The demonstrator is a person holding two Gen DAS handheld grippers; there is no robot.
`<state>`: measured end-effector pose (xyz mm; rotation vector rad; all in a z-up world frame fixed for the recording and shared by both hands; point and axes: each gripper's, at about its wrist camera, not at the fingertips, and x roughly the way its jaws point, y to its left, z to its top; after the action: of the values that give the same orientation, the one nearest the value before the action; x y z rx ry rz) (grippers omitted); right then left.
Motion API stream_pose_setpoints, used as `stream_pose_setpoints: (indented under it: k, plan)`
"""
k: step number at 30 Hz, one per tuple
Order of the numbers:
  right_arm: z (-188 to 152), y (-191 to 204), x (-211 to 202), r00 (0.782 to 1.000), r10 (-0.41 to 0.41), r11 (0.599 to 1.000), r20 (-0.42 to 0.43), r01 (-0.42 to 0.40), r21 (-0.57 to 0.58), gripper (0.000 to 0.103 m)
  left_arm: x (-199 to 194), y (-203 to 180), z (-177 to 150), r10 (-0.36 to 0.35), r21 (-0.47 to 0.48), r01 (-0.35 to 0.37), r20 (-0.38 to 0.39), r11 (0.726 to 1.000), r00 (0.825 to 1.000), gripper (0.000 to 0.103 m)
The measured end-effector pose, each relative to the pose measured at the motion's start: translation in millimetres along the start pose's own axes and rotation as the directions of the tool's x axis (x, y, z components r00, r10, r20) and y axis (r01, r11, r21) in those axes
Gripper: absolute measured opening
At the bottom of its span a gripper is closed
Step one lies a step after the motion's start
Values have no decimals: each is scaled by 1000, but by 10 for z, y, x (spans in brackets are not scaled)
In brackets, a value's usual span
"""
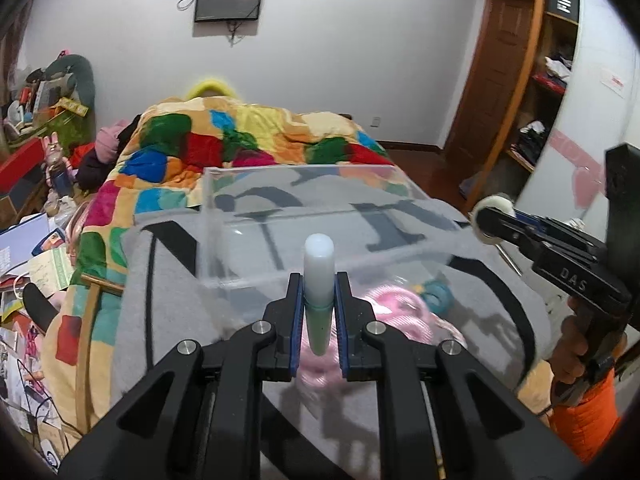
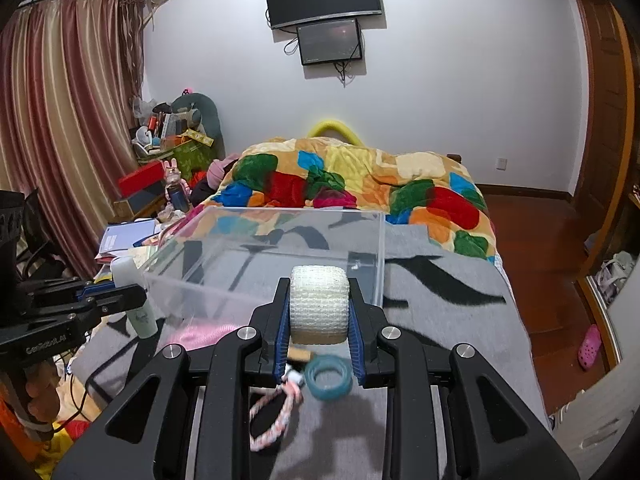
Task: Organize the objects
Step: 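Place the bottle in the box with left tool while right tool drops the bandage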
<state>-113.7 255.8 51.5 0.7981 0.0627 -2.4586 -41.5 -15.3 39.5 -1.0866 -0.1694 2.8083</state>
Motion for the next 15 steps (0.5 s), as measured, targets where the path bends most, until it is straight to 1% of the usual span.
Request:
stream_pose_setpoints:
  k: [2, 6, 8, 12, 15]
  plan:
    - [73, 18, 114, 1000, -14, 1000, -11, 14, -8, 23, 78, 84, 105, 0, -20, -1, -5, 1000, 1000, 14]
    - [192, 75, 328, 999, -24, 999, -37, 23, -25, 23, 230, 175, 295, 47, -31, -47, 10, 998, 999, 14]
    - [244, 106, 460, 998, -37, 999, -60, 35, -38, 23, 337, 193, 363, 70, -26, -70, 3, 997, 998, 14]
    - [287, 146, 755, 991, -53, 997, -123, 45, -68, 23, 566, 218, 410, 82, -18, -83, -46, 996, 996, 14]
    - [281, 144, 968, 983, -53, 996, -173, 41, -73, 23, 708, 217, 384, 68, -19, -70, -87, 997, 994, 14]
